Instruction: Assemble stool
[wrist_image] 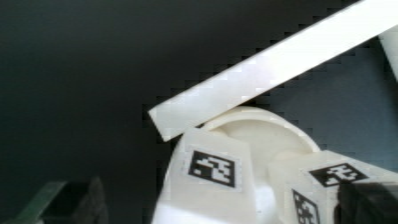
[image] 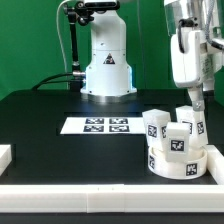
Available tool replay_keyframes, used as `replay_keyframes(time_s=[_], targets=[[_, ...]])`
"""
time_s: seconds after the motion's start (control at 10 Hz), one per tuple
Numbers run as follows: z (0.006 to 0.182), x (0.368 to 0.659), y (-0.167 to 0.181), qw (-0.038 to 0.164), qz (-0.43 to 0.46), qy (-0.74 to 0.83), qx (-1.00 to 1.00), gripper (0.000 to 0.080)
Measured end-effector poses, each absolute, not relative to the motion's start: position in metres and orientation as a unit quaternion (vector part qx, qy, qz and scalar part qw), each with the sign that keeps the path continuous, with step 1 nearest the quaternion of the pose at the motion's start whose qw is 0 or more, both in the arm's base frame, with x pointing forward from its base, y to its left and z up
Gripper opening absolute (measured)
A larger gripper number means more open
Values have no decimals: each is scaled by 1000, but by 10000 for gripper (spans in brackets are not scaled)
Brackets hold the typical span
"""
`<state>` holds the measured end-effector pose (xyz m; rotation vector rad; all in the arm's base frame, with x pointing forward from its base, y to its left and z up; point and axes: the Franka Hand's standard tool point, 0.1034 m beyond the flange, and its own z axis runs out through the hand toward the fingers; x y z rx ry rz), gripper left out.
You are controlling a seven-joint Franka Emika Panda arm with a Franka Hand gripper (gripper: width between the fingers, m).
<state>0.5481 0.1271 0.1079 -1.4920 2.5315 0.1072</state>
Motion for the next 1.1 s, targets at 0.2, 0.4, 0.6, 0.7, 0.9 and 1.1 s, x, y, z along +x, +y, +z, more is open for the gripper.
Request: replay_keyframes(time_s=[0.2, 0.4, 0.6, 0.7, 0.9, 1.1], targets=[[107, 547, 127, 98, 30, 819, -565, 649], [107, 549, 124, 75, 25, 704, -706, 649], [111, 553, 124, 79, 19, 604, -793, 649], [111, 553, 124, 80, 16, 591, -802, 649], [111, 553, 123, 81, 10, 526, -847, 649], [111, 553, 122, 77, 2, 459, -885, 649]])
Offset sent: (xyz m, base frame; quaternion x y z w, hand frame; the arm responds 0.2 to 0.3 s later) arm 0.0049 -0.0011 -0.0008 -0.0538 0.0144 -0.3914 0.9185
